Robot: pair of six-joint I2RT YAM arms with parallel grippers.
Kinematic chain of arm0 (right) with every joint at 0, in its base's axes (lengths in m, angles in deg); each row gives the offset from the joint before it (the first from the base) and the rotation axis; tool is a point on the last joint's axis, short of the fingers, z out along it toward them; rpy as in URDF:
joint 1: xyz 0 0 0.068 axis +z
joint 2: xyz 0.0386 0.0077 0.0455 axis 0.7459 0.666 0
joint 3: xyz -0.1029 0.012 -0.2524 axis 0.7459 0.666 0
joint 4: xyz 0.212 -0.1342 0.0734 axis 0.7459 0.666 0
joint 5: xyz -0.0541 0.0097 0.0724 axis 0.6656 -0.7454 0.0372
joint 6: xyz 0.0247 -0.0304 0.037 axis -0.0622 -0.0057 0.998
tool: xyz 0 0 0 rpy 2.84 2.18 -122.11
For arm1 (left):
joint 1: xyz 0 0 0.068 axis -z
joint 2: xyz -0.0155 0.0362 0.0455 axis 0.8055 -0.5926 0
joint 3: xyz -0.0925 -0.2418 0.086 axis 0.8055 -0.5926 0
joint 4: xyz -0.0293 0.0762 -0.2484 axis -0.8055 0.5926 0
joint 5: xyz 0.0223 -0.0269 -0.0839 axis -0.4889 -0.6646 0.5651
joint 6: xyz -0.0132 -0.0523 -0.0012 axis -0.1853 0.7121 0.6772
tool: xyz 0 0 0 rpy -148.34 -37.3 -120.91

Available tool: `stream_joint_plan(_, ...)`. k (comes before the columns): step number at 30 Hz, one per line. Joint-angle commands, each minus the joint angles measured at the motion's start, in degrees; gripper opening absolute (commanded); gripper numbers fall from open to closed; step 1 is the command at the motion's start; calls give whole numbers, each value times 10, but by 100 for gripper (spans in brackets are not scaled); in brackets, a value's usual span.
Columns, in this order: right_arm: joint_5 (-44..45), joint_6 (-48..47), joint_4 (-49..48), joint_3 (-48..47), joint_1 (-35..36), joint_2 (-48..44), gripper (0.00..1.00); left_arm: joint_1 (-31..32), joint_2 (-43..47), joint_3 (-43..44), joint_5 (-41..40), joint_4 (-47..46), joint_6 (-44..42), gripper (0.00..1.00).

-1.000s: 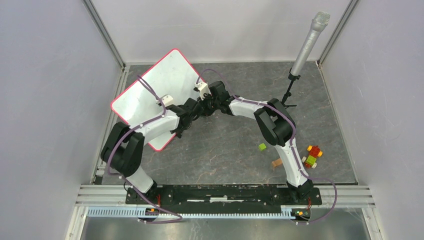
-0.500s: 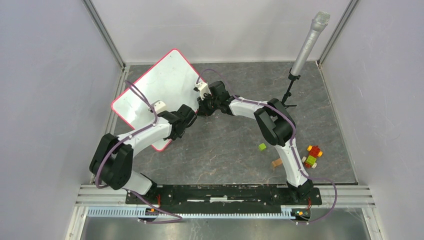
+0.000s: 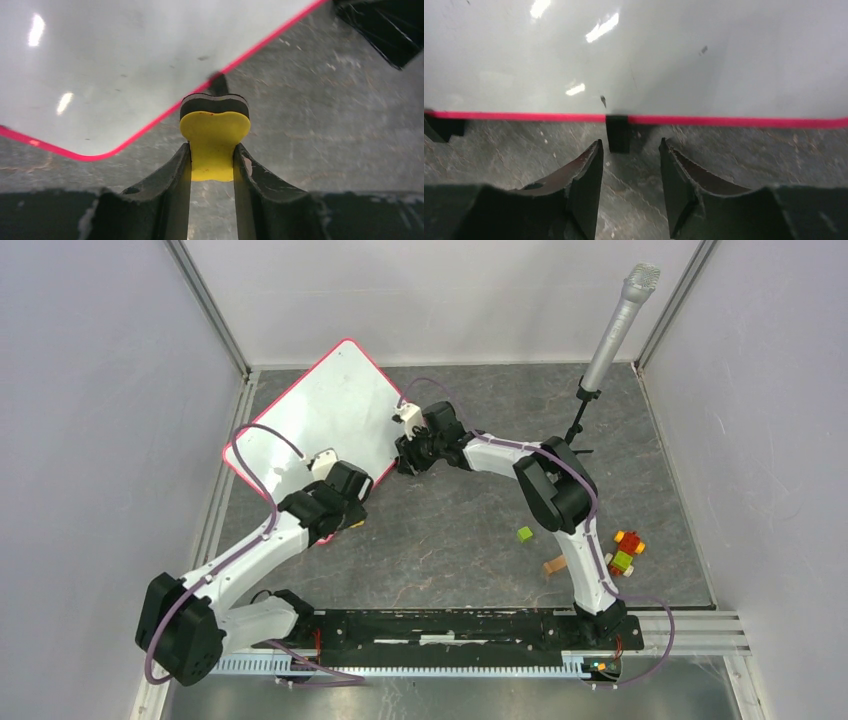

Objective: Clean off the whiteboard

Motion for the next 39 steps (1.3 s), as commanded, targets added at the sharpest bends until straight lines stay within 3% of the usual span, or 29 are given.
stream_joint_plan(1,33,-40,33,43,-10,-47,55,13,12,-15,119,-52,-61,20)
stream_joint_plan(6,65,-75,-13,125,-11,-119,70,63,-15,-25,159,-98,-68,21)
stream_joint_plan(11,98,-74,-107,241,-30,-220,79,135,-72,-11,184,-147,-77,24)
stream_joint_plan(20,95,-59,-150,297,-65,-262,81,176,-161,-29,189,-193,-44,25)
stream_joint_plan(28,71,-62,-165,315,-66,-289,83,183,-157,-22,187,-199,-49,62)
stream_joint_plan(33,113,-67,-129,320,-66,-334,87,183,-108,-31,176,-202,-61,87)
stream_joint_plan(37,145,-61,-73,326,-65,-395,96,183,-24,-35,160,-217,-90,99)
stream_joint_plan(39,153,-54,-41,342,-63,-438,98,183,15,-25,140,-209,-115,100)
